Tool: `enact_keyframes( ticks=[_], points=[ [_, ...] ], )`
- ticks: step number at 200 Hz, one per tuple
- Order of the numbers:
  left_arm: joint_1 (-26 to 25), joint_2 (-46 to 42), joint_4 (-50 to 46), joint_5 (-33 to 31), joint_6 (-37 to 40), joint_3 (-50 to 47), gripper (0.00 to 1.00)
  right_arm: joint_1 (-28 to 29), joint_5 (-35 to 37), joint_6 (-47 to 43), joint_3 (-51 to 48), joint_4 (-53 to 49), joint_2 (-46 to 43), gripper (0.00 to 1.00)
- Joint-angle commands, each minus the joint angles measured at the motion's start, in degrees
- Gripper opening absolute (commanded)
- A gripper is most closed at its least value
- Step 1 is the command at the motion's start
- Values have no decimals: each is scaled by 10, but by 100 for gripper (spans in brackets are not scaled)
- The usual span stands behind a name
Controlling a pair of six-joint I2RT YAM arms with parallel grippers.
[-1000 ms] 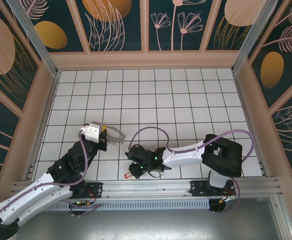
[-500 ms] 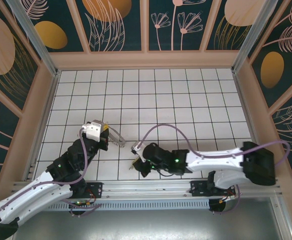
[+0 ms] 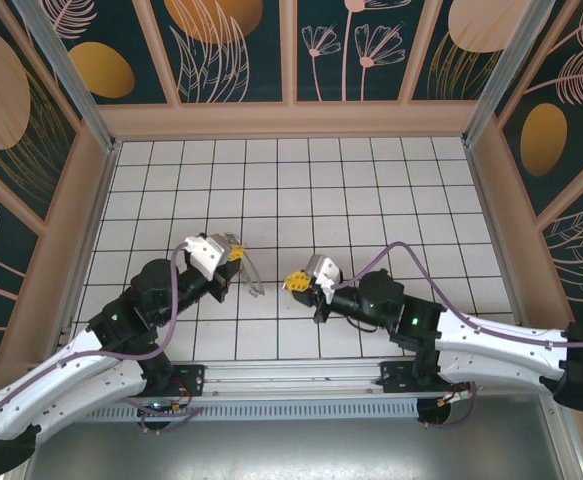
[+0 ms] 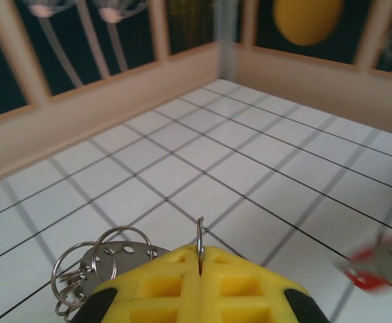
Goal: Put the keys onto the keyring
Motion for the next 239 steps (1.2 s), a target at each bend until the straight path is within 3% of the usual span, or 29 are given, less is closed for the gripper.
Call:
enact_keyframes(
  ticks=[1, 25, 77, 140, 239],
  points=[
    [0, 6, 26, 155, 39, 12, 0, -28, -2, -44, 36, -46, -25, 0],
    [0, 2, 57, 249, 48, 6, 0, -34, -27, -69, 37, -51, -44, 0],
    [-1, 24, 47, 335, 50, 15, 0, -35, -115, -141, 20, -43, -70, 0],
    [-2, 52, 70, 348, 47, 3, 0, -36, -150, -165, 27, -85, -65, 0],
    [-1, 58, 69, 351, 48, 3, 0, -39, -190, -154, 14, -56, -62, 0]
  ],
)
